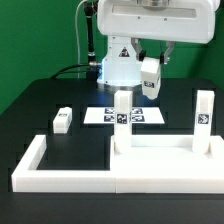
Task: Assemble desk
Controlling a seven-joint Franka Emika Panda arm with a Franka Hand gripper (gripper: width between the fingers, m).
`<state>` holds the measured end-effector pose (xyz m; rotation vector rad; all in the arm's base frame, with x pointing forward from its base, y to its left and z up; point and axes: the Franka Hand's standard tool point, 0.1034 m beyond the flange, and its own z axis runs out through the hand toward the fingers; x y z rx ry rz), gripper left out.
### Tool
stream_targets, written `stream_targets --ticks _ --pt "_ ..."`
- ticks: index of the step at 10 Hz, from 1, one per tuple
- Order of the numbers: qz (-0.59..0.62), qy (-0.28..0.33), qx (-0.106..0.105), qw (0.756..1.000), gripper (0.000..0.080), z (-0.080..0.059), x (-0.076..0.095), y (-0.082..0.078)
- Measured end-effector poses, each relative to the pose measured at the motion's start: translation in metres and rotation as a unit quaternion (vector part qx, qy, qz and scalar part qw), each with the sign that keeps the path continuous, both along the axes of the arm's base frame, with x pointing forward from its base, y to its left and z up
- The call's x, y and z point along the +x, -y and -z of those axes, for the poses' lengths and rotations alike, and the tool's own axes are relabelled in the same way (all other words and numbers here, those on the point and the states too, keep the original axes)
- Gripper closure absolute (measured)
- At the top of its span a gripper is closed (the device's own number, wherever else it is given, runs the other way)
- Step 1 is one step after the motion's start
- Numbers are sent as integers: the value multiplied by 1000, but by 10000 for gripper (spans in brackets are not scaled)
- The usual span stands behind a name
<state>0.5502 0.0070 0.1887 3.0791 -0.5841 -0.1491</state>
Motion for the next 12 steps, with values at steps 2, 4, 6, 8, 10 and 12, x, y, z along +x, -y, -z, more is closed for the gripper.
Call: stream_targets --ticks 2,4,6,8,10,12 --pt "-5 74 -6 997 512 -1 6 -10" --pt "-25 146 -26 989 512 -21 36 -26" --pt "-48 228 -37 972 512 -33 50 -38" --pt "-40 279 -26 959 512 -29 51 -48" --pt "-44 316 -17 948 512 -23 49 -59" --pt "-39 319 -13 947 512 -22 65 -70"
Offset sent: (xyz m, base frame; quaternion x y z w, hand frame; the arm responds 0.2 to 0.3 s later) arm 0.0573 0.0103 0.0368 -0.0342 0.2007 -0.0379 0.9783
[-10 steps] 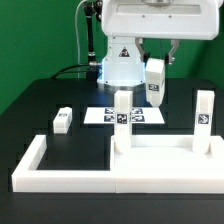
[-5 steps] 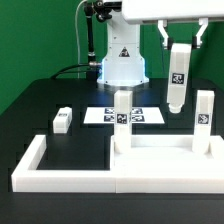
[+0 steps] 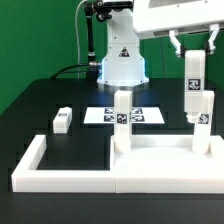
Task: Assemble desk
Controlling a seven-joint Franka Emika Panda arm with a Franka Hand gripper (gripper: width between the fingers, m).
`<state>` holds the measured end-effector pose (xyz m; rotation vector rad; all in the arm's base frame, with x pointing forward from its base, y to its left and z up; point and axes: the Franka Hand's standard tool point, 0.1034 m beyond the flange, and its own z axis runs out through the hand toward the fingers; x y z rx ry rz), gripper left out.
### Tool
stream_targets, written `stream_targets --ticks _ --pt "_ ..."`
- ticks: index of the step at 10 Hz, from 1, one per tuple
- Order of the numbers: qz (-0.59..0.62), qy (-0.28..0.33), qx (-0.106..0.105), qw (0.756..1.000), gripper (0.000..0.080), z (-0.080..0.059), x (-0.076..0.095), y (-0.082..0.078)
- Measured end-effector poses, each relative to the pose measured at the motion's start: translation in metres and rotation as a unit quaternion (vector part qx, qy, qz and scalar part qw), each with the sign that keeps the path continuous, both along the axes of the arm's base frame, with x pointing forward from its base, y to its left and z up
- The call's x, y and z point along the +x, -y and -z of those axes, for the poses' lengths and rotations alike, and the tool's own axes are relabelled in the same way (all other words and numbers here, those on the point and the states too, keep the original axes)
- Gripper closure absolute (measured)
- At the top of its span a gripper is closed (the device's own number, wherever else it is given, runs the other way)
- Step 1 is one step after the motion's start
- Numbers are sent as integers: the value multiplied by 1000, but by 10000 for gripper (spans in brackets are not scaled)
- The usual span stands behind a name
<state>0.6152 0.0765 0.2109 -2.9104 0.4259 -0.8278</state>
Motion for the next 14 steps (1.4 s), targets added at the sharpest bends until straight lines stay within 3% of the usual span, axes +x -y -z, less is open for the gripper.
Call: stream_targets --ticks 1,3,6,8,10,14 --pt "-8 14 -5 1000 512 5 12 -7" --pt "-30 28 -17 999 512 21 16 -38" --pt "-38 28 -29 998 512 25 15 -32" --pt "-94 48 -84 991 512 46 13 -21" --pt "-95 48 -84 991 512 49 15 -28" --pt "-103 48 -91 989 512 49 15 -23"
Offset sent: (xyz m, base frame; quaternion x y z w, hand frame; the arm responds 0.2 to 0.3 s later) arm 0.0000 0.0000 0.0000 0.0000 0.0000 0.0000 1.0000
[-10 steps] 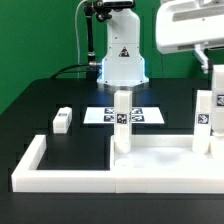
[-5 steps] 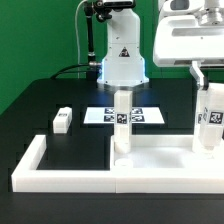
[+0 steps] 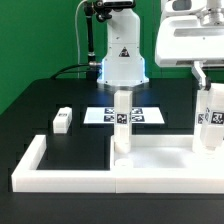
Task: Assemble desk
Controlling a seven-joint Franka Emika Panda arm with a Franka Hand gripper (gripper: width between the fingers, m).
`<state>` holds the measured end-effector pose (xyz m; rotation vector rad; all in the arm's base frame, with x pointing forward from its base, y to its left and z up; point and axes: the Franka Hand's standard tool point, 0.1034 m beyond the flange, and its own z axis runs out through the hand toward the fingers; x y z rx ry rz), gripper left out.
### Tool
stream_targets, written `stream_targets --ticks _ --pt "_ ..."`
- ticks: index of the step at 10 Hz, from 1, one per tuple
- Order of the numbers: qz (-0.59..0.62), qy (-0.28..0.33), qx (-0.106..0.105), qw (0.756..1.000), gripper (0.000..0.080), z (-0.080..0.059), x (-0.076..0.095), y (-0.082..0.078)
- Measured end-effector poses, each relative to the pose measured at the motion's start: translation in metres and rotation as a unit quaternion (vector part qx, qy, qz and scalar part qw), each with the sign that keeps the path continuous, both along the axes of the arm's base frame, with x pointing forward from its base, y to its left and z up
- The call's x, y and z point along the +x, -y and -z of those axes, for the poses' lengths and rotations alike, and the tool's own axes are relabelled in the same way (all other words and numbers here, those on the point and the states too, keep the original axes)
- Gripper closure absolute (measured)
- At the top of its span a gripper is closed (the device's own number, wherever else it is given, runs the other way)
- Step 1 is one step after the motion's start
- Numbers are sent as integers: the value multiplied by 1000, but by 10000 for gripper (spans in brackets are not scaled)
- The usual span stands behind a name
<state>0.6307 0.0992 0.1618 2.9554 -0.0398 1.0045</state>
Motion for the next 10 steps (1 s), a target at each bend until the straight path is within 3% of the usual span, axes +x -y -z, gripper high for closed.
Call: stream_targets --ticks 3,7,10 --pt "-6 -7 0 1000 512 10 -8 -5" --pt "-12 -10 2 1000 512 14 -8 -15" --pt "-13 -1 0 1000 512 15 1 -17"
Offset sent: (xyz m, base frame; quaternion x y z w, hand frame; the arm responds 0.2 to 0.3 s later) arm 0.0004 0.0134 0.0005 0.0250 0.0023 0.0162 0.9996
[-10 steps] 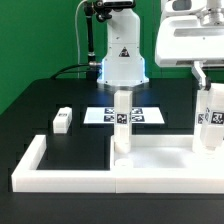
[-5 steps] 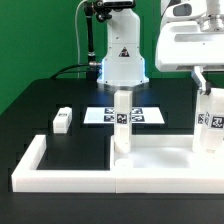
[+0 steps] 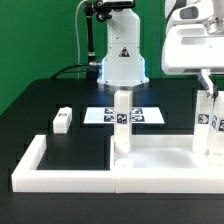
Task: Assemble desk
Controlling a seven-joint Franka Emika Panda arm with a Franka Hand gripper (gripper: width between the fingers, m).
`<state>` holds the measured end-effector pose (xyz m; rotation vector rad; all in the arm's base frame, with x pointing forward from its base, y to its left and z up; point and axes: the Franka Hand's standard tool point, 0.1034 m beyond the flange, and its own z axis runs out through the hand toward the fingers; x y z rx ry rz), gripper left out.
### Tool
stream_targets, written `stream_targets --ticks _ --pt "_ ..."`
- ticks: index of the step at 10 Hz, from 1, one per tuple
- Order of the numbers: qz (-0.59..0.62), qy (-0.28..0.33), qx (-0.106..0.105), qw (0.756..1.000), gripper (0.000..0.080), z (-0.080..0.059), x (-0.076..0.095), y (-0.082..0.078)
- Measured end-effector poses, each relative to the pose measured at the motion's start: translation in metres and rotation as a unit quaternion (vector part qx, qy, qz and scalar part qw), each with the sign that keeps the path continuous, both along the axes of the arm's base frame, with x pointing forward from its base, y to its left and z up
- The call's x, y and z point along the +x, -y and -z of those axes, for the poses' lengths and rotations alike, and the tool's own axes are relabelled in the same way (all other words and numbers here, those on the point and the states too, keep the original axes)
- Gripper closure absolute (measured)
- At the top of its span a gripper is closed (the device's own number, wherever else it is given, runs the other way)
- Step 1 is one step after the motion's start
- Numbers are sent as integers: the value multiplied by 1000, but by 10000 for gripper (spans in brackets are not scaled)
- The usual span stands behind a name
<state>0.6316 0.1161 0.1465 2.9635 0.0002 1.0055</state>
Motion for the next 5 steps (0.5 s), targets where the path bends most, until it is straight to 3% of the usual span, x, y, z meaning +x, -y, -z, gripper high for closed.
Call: stream_targets --ticks 5 --pt "-3 3 -4 1000 512 9 4 -4"
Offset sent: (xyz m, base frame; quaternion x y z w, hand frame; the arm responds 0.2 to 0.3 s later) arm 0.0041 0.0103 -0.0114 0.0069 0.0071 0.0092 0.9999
